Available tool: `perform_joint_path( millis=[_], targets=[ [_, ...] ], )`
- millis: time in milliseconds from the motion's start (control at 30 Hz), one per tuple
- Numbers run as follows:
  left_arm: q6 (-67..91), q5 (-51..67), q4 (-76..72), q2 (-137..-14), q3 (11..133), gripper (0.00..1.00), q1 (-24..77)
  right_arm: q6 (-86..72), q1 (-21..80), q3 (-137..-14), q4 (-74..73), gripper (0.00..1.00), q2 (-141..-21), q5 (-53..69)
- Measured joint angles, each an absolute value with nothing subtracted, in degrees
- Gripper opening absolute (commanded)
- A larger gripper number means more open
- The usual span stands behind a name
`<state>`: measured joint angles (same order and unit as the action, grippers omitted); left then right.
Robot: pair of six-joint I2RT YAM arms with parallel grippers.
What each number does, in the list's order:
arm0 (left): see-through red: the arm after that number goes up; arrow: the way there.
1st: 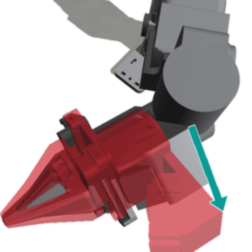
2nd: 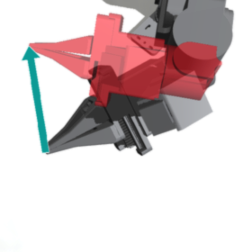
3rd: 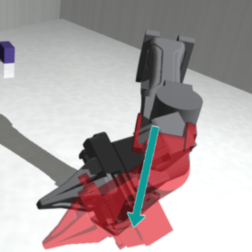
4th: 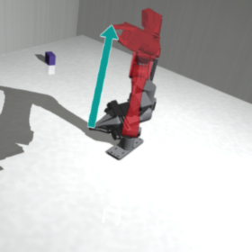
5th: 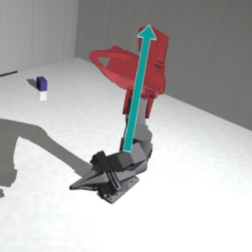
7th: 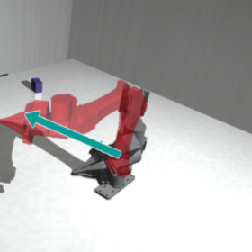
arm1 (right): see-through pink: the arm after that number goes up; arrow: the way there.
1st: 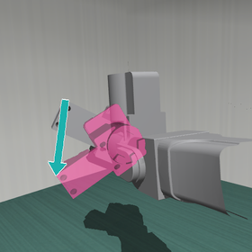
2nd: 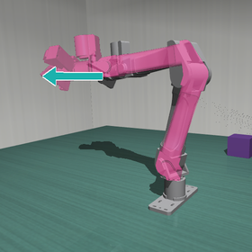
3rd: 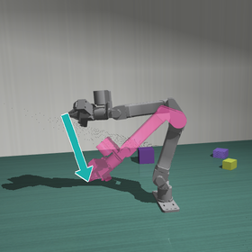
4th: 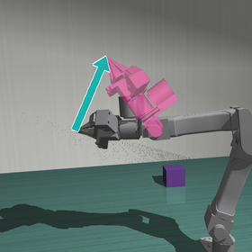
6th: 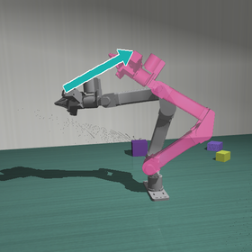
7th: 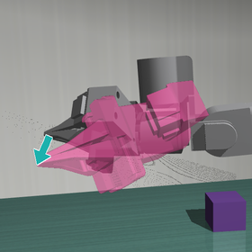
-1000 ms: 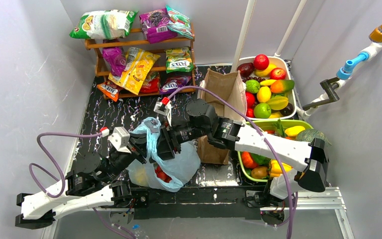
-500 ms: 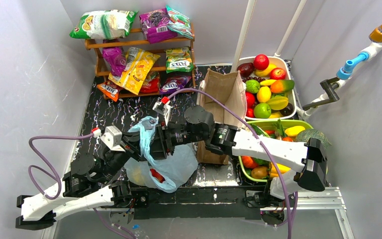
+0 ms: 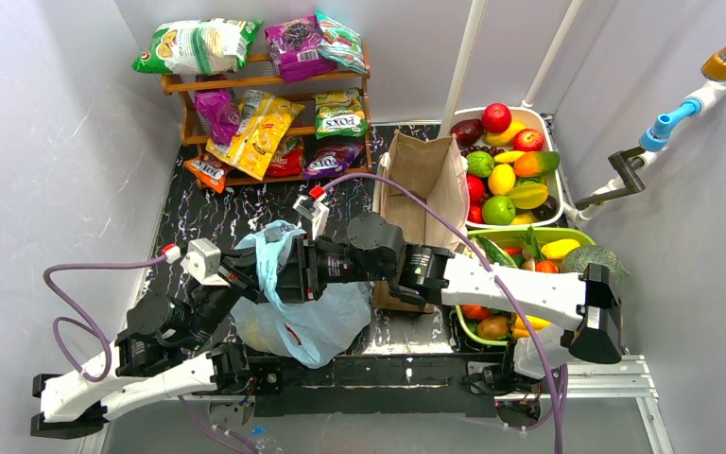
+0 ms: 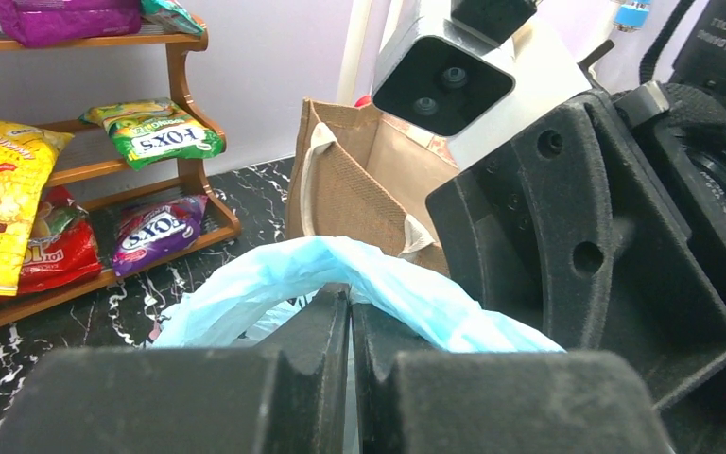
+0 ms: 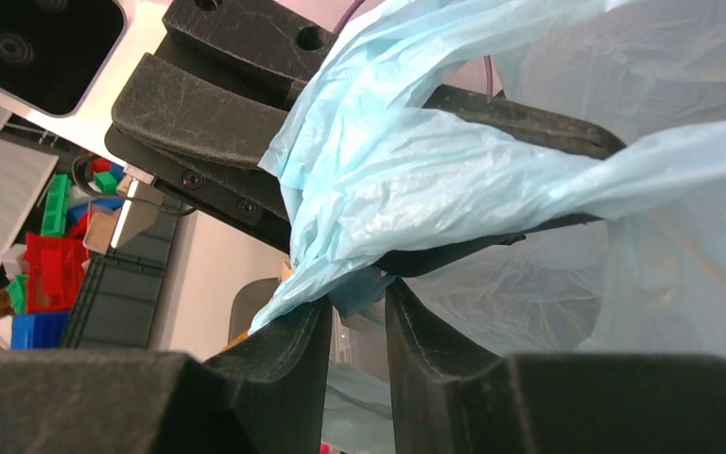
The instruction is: Place the food into the grocery bag and tie it
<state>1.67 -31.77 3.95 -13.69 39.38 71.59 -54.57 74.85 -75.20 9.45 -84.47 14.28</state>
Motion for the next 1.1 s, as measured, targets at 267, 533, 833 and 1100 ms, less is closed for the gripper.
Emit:
perform_joint_path(
  millis=[267, 533, 833, 1100],
  targets=[
    [1.7, -32.3, 5.0, -13.6, 38.7, 0.0, 71.4, -58.1, 75.8, -72.5, 10.5, 0.3, -83.2, 9.2],
    [2.1, -31.6, 6.3, -13.3, 38.2, 0.0, 71.4, -60.1, 75.4, -70.4, 11.8, 0.16, -81.8, 3.4],
    [2.7, -31.3, 7.1, -13.3, 38.2, 0.0, 71.4, -60.0, 74.0, -70.3, 10.5, 0.01, -81.4, 0.2],
    [3.8, -31.0, 9.6, -13.3, 38.2, 0.0, 71.4, -59.5, 74.0, -71.0, 7.1, 0.01, -81.4, 0.2]
  ],
)
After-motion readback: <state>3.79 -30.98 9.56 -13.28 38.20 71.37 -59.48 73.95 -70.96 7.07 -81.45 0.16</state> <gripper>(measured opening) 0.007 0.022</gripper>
